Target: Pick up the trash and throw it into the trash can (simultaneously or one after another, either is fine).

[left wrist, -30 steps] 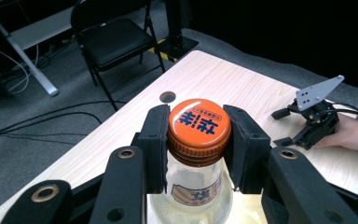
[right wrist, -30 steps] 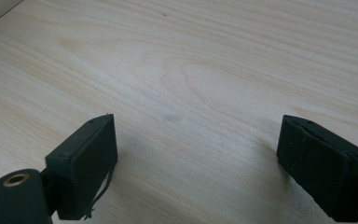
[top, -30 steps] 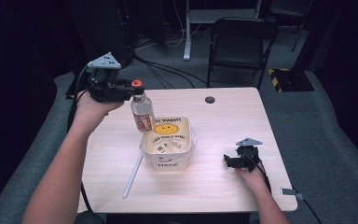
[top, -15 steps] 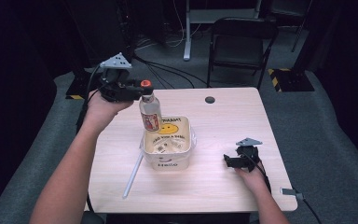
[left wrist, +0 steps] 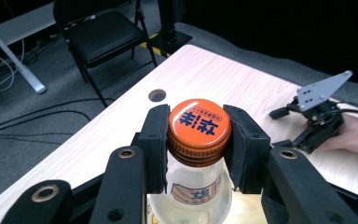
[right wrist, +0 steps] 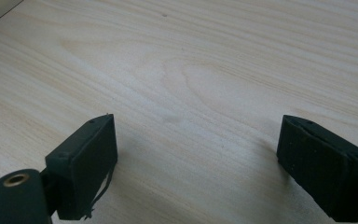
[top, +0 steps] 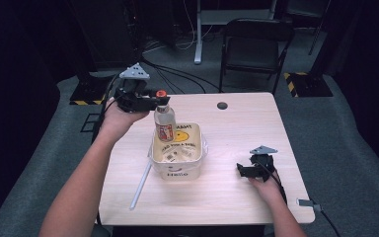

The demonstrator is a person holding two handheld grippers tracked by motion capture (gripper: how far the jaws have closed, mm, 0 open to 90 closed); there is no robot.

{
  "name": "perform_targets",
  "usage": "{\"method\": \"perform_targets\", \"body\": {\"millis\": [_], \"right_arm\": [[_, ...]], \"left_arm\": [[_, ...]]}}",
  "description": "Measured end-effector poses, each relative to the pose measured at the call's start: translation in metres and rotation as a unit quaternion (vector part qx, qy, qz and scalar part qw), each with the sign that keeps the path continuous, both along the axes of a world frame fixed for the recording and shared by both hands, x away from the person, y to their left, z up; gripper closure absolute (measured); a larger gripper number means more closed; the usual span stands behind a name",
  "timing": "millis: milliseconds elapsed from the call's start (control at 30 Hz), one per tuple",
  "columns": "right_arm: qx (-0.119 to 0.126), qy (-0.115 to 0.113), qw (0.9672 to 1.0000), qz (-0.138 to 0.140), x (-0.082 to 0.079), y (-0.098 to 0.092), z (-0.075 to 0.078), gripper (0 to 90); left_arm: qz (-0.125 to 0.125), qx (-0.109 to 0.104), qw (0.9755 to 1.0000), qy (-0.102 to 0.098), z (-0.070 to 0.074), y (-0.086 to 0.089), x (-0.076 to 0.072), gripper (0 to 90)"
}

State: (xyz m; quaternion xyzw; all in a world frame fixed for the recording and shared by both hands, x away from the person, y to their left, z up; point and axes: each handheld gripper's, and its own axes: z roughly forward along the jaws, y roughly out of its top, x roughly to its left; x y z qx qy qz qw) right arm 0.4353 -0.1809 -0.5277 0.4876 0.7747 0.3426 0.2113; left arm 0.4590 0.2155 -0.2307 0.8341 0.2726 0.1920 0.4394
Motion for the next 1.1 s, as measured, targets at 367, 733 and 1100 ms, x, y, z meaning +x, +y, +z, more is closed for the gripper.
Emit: {"method": "perform_targets", "body": {"millis": [367, 733, 1100], "right_arm": [[0.000, 0.000, 1.0000, -0.002, 0.000, 0.000, 0.000, 11.4], [0.000, 0.000, 1.0000, -0.002, 0.000, 0.000, 0.000, 11.4], [0.000, 0.000, 1.0000, -0.002, 0.001, 0.000, 0.000, 11.4]], "left_arm": [[0.002, -0.005, 0.9999, 0.009, -0.022, 0.003, 0.006, 62.7], [0.007, -0.006, 0.9999, 0.013, -0.040, 0.003, 0.011, 62.8], [0.008, 0.000, 0.9998, 0.020, -0.055, 0.001, 0.014, 62.8]]}}
